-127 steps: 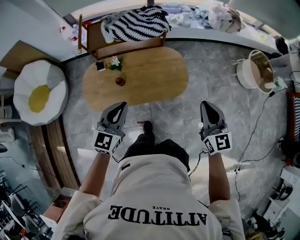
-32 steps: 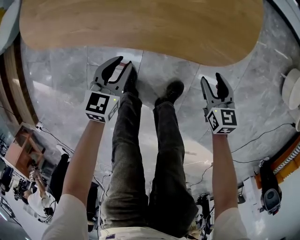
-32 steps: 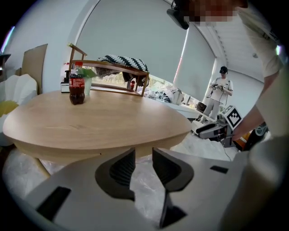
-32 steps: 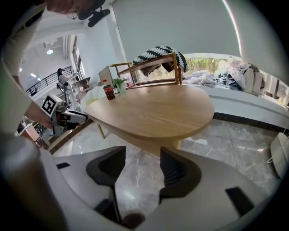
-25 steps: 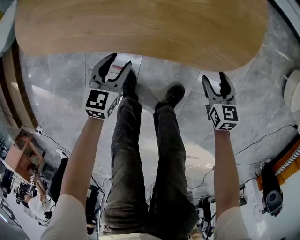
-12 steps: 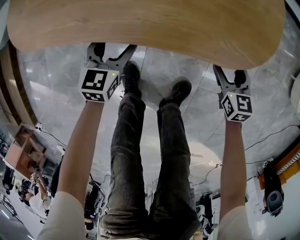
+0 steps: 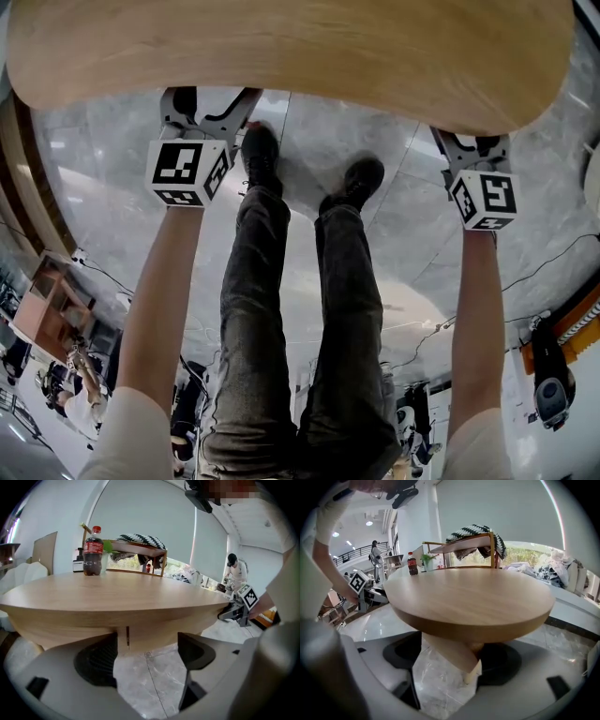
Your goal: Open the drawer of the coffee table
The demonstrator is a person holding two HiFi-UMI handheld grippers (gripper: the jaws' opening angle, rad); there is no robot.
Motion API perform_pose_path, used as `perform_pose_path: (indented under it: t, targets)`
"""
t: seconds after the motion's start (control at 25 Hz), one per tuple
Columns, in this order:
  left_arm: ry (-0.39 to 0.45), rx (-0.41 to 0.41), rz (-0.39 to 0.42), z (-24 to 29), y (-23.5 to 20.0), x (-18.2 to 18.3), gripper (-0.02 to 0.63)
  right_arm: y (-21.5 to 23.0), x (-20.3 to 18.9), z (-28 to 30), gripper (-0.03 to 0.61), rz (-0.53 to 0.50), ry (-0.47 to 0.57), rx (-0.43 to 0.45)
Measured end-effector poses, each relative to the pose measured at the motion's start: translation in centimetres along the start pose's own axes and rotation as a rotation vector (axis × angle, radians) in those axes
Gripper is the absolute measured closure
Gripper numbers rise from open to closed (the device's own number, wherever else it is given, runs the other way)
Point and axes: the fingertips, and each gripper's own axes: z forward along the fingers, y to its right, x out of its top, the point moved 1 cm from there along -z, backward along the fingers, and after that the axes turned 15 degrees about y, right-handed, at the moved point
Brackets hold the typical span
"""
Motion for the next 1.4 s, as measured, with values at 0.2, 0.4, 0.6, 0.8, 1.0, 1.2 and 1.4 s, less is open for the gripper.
perform_pose_path:
  t: [0.2,0.4,0.6,0.8,1.0,1.2,1.4]
  targets:
    - [0.008,0.036,0.019,0.1,-0.5,-0.4,0.202,0.2,0.0,0.8,0.201,0.0,0.003,0.011]
    - [0.018,-0.018,0.008,-0.2,-0.8,-0.1,0.186,-0.2,0.0,0.6,0.204,-0.058,-0.027,0.07]
    - [-0.009,-0.107,0.034,-0.4,-0.5,-0.4,0.186,-0.2,-0.2,0.4,0.21,-0.074,-0.04,0.11]
    - [-0.037,-0.182,0.066,-0.5,0.8,-0.6,0.187,0.0,0.1,0.1,0.239,-0.035,-0.021,0.088]
    - [-0.022,-0.16,0.019,0.3,2.1,-0.7,0.179,0.3,-0.1,0.2,0.253,-0.032,-0.017,0.079]
    - [-0.023,-0.163,0.023,0.2,2.2,-0.6,0.178,0.3,0.2,-0.1,0.258,-0.038,-0.013,0.077]
    - [-0.052,-0.202,0.039,-0.7,2.3,-1.1,0.179,-0.4,-0.1,-0.5,0.259,-0.037,-0.012,0.076]
